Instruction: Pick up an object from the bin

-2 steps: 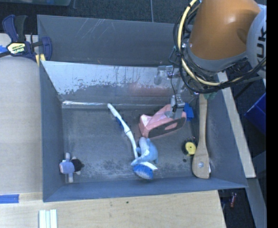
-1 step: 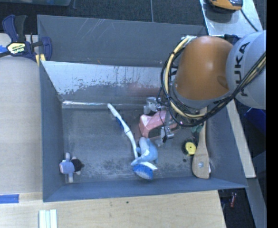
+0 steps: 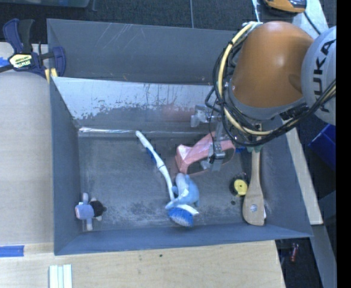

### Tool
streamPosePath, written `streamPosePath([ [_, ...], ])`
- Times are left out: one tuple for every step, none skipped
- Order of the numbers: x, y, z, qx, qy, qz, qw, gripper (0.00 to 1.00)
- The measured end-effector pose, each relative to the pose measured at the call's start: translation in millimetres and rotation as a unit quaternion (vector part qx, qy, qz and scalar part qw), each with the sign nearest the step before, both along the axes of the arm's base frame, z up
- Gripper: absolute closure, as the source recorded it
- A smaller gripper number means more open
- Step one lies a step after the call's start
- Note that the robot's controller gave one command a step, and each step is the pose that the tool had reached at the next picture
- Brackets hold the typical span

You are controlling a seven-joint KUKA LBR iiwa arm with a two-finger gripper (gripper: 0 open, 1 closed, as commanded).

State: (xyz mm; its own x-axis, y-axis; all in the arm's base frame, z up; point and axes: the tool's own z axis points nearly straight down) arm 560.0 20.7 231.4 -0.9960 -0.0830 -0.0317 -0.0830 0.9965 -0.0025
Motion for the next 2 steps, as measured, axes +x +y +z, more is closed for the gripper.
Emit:
streamPosePath([
  [7.0,-1,67,-0.001,0.0056,0.034,0.9994,0.00],
  [-23.9,12,17,0.000,0.0105,0.014,0.9998,0.00],
])
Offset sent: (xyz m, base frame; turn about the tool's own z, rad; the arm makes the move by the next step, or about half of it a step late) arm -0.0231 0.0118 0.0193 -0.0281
